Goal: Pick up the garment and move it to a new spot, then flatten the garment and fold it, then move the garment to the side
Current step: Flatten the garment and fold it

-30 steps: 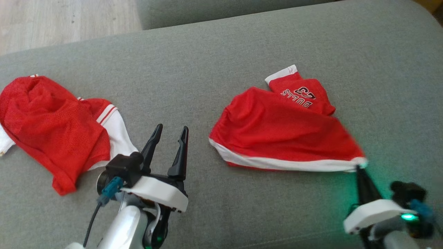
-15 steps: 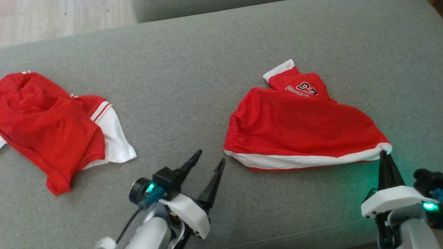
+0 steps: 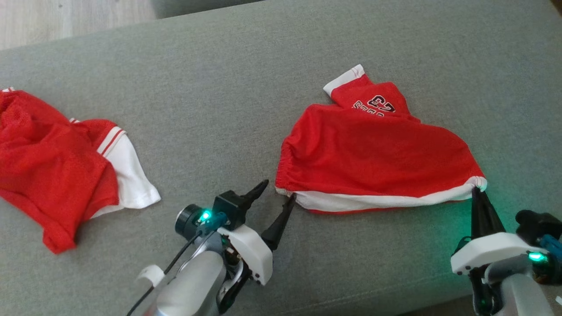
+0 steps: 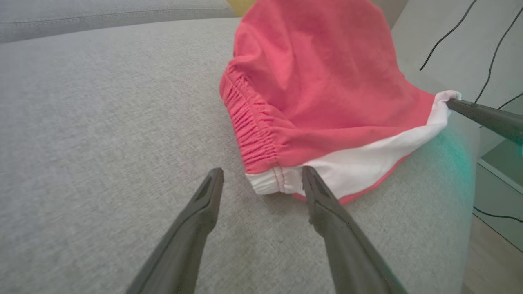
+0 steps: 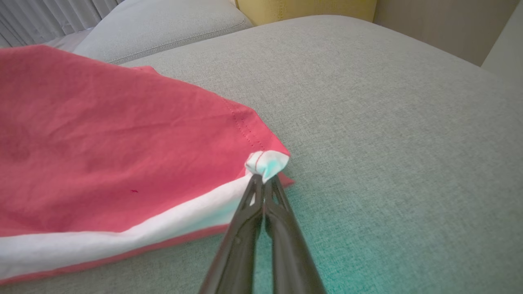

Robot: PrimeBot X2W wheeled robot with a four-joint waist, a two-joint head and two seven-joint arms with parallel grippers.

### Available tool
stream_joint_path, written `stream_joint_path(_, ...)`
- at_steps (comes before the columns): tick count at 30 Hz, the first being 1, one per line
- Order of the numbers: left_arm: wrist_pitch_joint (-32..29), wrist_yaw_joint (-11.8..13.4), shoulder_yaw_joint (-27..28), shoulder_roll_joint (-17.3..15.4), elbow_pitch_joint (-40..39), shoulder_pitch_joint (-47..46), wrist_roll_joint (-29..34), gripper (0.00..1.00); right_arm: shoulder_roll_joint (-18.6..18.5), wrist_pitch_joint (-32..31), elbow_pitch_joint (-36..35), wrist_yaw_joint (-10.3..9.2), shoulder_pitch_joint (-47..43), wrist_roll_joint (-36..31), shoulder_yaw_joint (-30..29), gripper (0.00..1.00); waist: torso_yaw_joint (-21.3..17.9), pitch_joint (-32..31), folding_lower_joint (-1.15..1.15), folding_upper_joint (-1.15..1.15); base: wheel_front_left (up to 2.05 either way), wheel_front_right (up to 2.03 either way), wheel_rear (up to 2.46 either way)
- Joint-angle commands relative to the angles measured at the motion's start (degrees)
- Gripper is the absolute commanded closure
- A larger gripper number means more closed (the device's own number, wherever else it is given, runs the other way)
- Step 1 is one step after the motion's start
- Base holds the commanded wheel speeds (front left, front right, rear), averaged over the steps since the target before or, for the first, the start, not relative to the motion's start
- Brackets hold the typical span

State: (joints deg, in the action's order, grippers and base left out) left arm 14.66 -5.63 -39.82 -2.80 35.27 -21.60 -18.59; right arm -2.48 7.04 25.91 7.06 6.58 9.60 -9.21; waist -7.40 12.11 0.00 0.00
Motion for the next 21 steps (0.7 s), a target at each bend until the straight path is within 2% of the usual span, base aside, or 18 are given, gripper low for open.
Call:
stream_joint_path(1,0.3,-0.1,0.7,-0.1,-0.8,-2.4,-0.6,0.00,-0.4,0.0,-2.0,0.43,2.1,0.3,1.6,1.00,-0.2,0.2,0.00,0.00,0.00,0.00,0.00)
stream_joint_path(12,0.3,0.2,-1.8,-0.1,1.0,-3.9,-2.6,0.00,-0.4,0.2,-2.0,0.43,2.3,0.7,1.8,1.00,-0.5,0.6,0.00,0.00,0.00,0.00,0.00)
stream_joint_path(13,0.3,0.2,-1.9,-0.1,1.0,-4.1,-2.9,0.09,-0.4,0.2,-1.9,0.43,2.4,0.7,1.8,1.00,-0.5,0.7,0.00,0.00,0.00,0.00,0.00)
stream_joint_path(14,0.3,0.2,-2.1,-0.1,0.9,-4.2,-3.1,0.87,-0.4,0.2,-1.9,0.43,2.4,0.7,1.8,1.00,-0.4,0.8,0.00,0.00,0.00,0.00,0.00)
stream_joint_path(15,0.3,0.1,-2.2,-0.1,0.8,-4.3,-3.3,1.00,-0.4,0.2,-1.9,0.43,2.4,0.7,1.9,1.00,-0.4,0.8,0.00,0.00,0.00,0.00,0.00)
stream_joint_path(21,0.3,-0.1,-2.4,-0.1,0.4,-4.5,-3.3,1.00,-0.4,0.6,-1.8,0.43,2.7,0.5,1.5,1.00,0.2,0.3,0.00,0.00,0.00,0.00,0.00)
